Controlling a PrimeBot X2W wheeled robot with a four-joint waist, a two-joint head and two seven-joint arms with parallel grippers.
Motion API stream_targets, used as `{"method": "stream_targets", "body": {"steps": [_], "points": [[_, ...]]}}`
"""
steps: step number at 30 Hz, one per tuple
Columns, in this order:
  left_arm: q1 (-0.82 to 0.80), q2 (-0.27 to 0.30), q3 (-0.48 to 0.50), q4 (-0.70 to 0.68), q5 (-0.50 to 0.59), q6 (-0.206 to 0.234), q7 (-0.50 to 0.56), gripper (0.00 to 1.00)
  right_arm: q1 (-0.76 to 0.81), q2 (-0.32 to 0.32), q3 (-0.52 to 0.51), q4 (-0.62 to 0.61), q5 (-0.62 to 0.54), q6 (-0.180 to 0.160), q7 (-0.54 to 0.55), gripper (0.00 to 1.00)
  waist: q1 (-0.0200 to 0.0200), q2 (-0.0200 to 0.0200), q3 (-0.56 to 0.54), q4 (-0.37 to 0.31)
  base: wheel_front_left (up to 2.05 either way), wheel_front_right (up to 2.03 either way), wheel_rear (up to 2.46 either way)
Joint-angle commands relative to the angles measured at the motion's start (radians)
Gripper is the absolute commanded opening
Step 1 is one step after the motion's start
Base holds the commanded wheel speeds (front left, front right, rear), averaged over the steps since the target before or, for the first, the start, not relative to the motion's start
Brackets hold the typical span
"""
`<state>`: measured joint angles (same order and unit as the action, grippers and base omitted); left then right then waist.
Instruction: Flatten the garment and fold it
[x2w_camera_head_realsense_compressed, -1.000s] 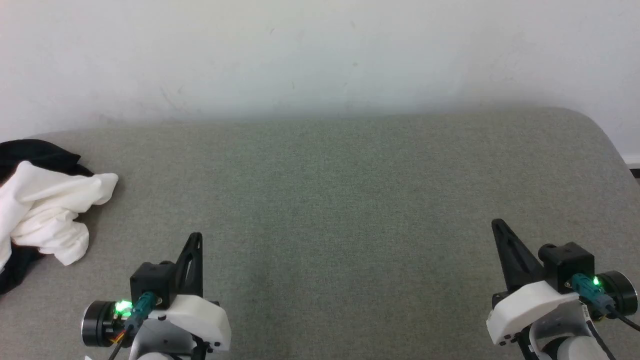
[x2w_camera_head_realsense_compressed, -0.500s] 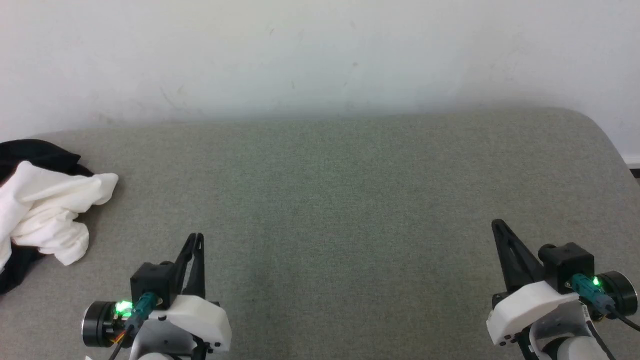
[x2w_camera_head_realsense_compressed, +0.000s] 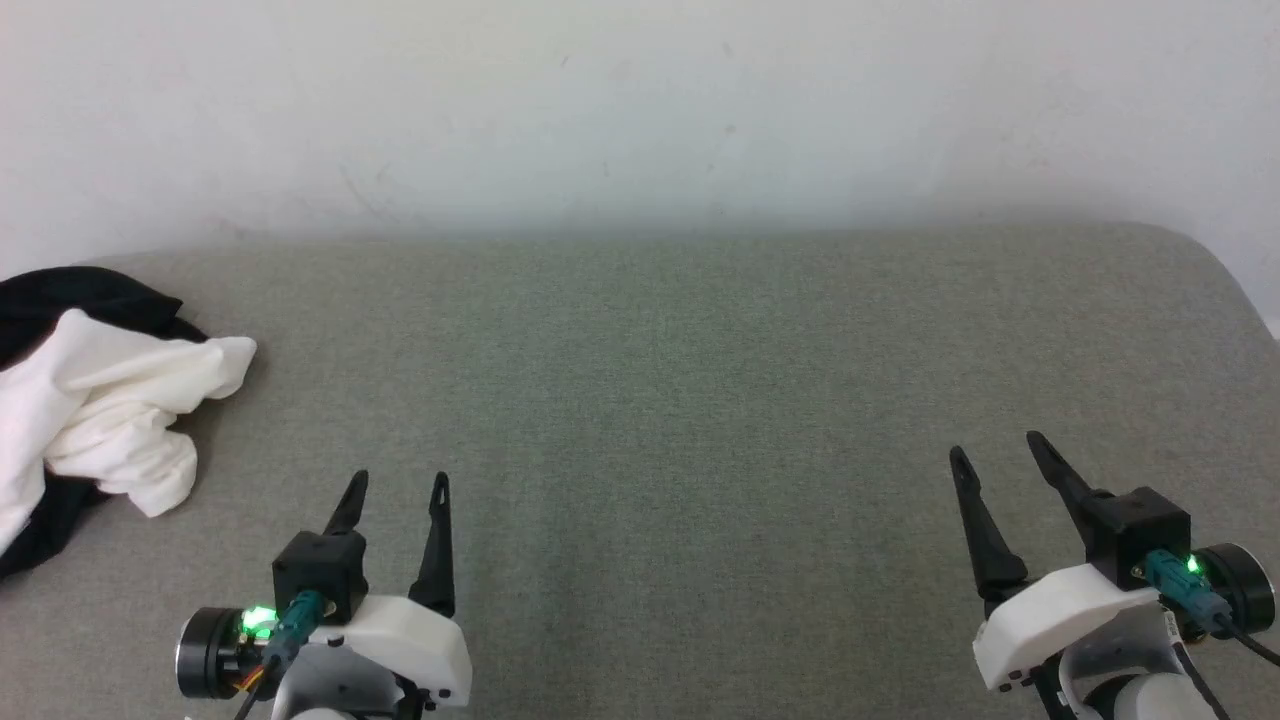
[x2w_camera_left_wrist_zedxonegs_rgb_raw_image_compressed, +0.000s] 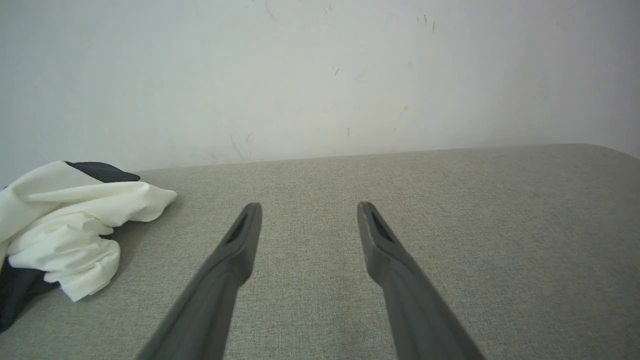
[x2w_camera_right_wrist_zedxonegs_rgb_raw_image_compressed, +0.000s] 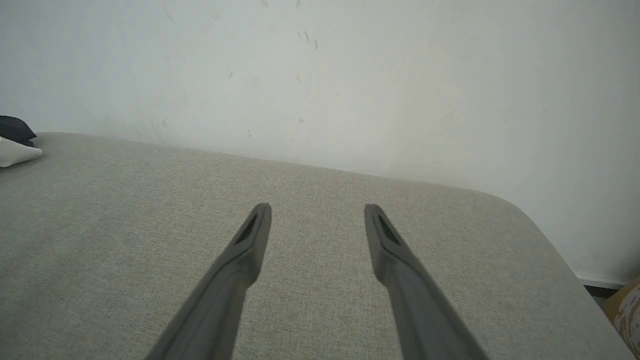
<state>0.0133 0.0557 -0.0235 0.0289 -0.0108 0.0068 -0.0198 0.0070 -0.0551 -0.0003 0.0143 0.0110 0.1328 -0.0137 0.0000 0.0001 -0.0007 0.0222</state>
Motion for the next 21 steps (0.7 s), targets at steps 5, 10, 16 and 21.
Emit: {"method": "stream_targets", "body": {"steps": [5, 10, 16, 21], "points": [[-0.015, 0.001, -0.008, 0.016, -0.017, 0.018, -0.021, 1.00, -0.004, 0.001, -0.001, 0.009, 0.012, 0.000, -0.018, 1.00, 0.0000, -0.0001, -0.001, 0.033, 0.00, 0.00, 0.00], [-0.016, 0.004, -0.011, 0.022, -0.023, 0.027, -0.031, 1.00, -0.004, 0.001, 0.003, 0.014, 0.011, 0.000, -0.025, 1.00, 0.0000, -0.0001, -0.002, 0.067, 0.00, 0.00, 0.00], [-0.015, 0.011, -0.013, 0.025, -0.030, 0.038, -0.044, 1.00, -0.005, 0.001, 0.007, 0.021, 0.013, -0.001, -0.033, 1.00, 0.0000, -0.0001, -0.004, 0.111, 0.00, 0.00, 0.00], [-0.012, 0.016, -0.014, 0.025, -0.036, 0.049, -0.054, 1.00, -0.007, 0.002, 0.012, 0.026, 0.019, -0.001, -0.043, 1.00, 0.0000, -0.0001, -0.007, 0.147, 0.00, 0.00, 0.00]]}}
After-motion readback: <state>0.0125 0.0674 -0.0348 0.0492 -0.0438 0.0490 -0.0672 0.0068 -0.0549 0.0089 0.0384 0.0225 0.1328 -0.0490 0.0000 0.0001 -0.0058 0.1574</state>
